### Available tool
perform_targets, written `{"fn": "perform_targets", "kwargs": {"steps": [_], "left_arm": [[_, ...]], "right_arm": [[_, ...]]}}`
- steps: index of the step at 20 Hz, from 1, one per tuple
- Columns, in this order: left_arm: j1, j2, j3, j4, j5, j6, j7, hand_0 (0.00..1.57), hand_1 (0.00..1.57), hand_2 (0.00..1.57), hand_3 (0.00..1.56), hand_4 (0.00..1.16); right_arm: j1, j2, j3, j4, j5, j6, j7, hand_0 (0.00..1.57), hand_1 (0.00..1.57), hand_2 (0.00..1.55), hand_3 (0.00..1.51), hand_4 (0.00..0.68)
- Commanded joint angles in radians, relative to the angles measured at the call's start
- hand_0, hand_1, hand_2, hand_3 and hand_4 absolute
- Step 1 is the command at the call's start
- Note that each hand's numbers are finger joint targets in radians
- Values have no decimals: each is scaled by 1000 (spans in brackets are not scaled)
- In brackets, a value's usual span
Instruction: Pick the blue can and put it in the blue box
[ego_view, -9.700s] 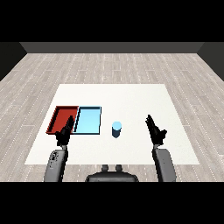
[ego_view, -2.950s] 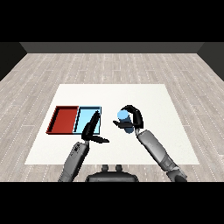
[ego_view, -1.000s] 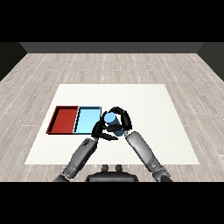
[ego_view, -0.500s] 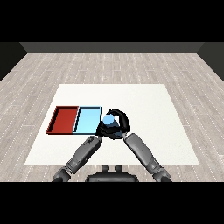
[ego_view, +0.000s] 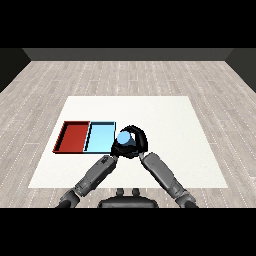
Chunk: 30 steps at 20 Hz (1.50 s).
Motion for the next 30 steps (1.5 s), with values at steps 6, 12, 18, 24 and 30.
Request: {"fn": "perform_targets", "kwargs": {"steps": [6, 12, 18, 24, 30], "left_arm": [[-73, -27, -15, 73, 154, 8, -112, 1571, 1571, 1571, 1499, 914], [-38, -28, 74, 163, 106, -87, -259, 1571, 1571, 1571, 1527, 1095], [-60, -28, -8, 116, 150, 12, -266, 1571, 1571, 1571, 1535, 1122], [-81, -28, -21, 119, 157, 55, -249, 1571, 1571, 1571, 1520, 1133], [-35, -24, 28, 94, 80, 63, -232, 1571, 1571, 1571, 1527, 1142]], "right_arm": [[18, 20, -32, 54, -90, 58, -88, 1444, 1444, 1441, 1394, 617], [13, 20, -23, 13, -130, 54, -48, 1286, 1286, 1347, 1292, 473], [21, 15, -23, -17, 7, 109, 62, 0, 0, 0, 0, 0], [34, 19, -66, -91, 48, 112, 123, 0, 0, 0, 0, 0], [114, 18, -146, -94, -11, 179, 17, 0, 0, 0, 0, 0]]}}
